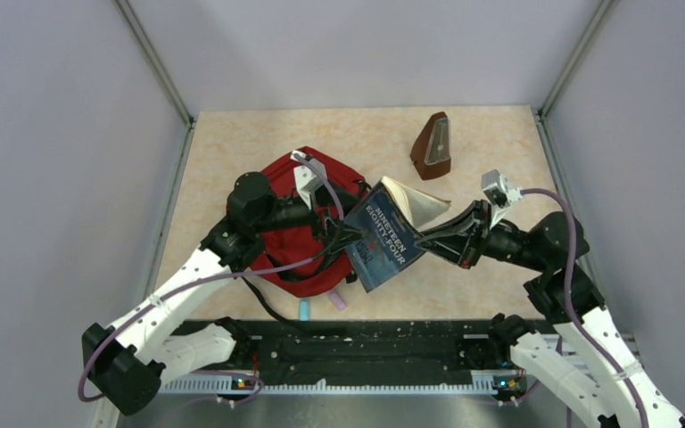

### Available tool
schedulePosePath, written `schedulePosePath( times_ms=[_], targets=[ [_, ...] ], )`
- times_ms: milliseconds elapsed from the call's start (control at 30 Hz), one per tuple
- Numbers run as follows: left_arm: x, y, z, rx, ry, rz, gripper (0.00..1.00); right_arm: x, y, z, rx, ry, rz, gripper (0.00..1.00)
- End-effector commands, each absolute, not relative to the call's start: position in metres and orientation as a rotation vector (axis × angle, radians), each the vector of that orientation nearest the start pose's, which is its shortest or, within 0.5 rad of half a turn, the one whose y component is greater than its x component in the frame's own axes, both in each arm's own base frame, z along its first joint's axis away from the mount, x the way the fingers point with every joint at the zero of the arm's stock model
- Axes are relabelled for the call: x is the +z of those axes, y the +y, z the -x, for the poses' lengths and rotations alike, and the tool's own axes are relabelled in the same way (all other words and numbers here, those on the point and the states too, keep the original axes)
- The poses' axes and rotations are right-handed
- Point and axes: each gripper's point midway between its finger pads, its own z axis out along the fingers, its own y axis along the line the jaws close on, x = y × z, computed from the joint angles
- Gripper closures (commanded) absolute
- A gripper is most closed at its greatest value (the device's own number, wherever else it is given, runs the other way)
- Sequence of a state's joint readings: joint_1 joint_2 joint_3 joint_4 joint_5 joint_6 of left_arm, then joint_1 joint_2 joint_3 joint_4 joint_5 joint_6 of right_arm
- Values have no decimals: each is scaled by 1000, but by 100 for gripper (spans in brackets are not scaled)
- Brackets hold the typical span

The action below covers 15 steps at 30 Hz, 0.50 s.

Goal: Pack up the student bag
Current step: Pick up the book from the center of the board.

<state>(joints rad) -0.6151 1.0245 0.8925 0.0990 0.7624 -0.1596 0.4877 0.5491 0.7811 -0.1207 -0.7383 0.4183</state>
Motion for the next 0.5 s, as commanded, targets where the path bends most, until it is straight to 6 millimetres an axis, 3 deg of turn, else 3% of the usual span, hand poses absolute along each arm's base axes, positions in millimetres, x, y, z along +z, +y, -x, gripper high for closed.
schedulePosePath(
  times_ms=[0,233,267,400,433,467],
  targets=[
    [358,-295,-173,-1279,1264,-1036,2,435,213,-80,1248,1023,952,100],
    [348,-310,-146,-1432,1272,-1163,5,444,215,-74,1235,977,1039,100],
    [348,-310,-142,-1445,1265,-1179,14,443,216,-78,1225,990,1027,100],
    [351,-310,-139,-1452,1259,-1196,88,433,214,-117,1105,1108,880,100],
    [350,-310,-139,-1445,1260,-1196,99,428,210,-134,1062,1164,804,100],
    [350,-310,-140,-1436,1260,-1194,100,422,205,-152,1011,1222,714,94]
  ],
)
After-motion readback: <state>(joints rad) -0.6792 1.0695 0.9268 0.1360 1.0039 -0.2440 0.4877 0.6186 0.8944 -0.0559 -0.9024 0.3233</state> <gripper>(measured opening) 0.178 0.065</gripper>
